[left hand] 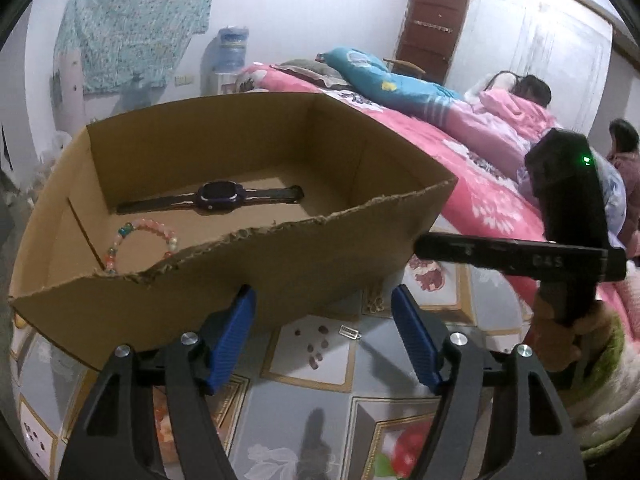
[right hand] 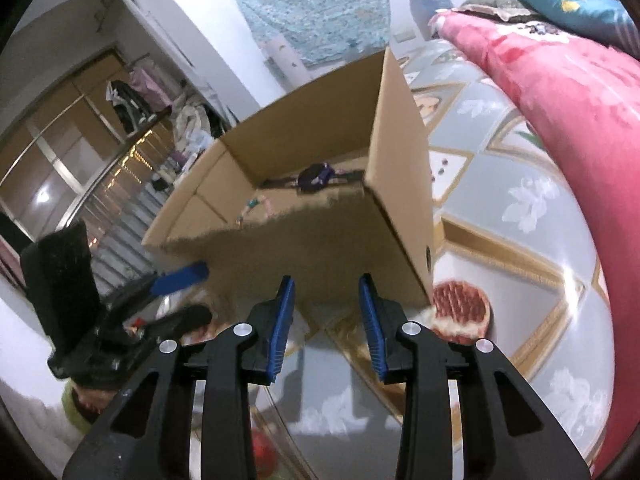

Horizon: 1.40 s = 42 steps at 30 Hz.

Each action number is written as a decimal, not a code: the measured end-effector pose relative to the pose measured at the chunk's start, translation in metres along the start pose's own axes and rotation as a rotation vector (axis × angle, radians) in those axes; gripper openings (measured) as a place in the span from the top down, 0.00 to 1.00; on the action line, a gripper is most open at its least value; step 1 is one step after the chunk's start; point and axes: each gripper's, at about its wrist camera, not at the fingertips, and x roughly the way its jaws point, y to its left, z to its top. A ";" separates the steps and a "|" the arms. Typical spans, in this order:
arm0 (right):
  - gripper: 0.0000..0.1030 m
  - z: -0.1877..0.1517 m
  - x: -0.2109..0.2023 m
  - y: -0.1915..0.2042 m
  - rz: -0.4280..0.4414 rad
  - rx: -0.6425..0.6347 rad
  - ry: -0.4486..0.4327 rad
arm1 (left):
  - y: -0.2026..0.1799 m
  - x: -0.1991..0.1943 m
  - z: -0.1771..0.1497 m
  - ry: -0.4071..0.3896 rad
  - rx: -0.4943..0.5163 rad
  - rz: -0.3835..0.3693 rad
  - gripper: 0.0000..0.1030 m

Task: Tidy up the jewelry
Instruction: 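Move the left gripper to the small silver clasp and close on it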

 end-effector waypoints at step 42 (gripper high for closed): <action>0.70 -0.059 -0.010 -0.014 -0.038 0.001 0.087 | -0.043 0.074 -0.027 0.162 0.282 0.053 0.74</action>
